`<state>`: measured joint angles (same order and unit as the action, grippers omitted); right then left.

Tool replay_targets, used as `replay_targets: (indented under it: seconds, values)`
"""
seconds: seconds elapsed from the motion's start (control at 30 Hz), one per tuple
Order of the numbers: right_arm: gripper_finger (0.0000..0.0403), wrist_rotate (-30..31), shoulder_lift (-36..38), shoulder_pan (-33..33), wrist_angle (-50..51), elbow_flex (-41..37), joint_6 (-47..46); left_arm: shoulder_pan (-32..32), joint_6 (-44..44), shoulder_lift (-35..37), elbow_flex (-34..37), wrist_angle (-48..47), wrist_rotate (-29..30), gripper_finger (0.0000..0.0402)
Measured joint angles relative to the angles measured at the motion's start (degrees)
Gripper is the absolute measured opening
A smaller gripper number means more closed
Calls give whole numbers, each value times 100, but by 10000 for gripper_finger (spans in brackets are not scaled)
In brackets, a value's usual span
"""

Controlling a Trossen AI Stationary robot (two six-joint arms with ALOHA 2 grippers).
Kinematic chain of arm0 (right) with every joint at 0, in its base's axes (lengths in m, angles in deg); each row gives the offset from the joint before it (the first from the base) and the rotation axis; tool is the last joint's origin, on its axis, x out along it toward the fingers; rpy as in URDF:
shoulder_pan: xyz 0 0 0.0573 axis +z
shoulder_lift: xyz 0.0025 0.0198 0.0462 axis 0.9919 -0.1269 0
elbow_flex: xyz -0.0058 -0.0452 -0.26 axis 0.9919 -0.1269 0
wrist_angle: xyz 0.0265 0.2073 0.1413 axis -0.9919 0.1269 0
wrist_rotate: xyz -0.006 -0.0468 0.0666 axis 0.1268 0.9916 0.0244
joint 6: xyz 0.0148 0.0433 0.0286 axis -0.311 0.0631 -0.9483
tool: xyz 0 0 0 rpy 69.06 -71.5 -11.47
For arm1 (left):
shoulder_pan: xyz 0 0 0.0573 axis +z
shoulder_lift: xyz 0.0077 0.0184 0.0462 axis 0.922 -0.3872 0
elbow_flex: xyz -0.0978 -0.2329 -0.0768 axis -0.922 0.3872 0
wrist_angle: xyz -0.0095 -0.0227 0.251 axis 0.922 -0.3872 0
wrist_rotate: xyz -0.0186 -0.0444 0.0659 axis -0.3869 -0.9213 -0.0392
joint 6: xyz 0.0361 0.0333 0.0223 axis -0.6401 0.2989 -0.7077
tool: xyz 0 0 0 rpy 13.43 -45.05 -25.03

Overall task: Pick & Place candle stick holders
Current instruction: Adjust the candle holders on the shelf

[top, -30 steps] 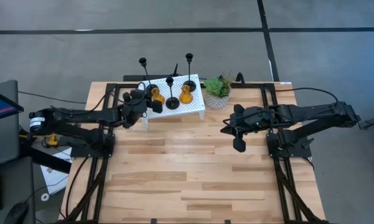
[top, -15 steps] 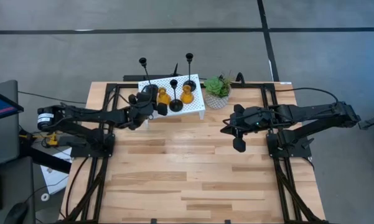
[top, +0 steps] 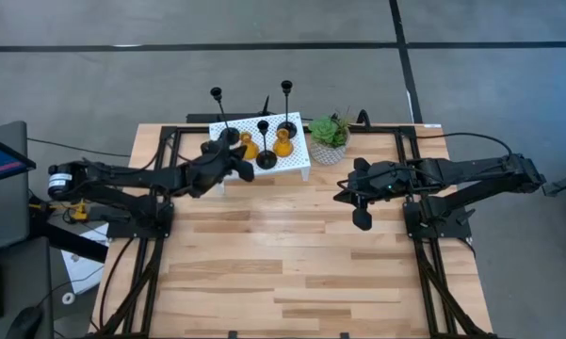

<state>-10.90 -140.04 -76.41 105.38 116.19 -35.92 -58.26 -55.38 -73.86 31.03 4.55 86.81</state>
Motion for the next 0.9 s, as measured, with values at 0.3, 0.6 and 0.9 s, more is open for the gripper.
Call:
replay_targets:
  seconds: [0.3,0.6,0.9]
  values:
    - [0,0,0,0,-162,0,0,-641,-100,36,0,211,283,3]
    - [0,-260,-603,-113,-1637,9,127,-1368,-774,418,7,64,339,3]
    - [0,-262,-1776,-797,-3406,0,-108,-1822,-1361,1767,2,-1211,811,3]
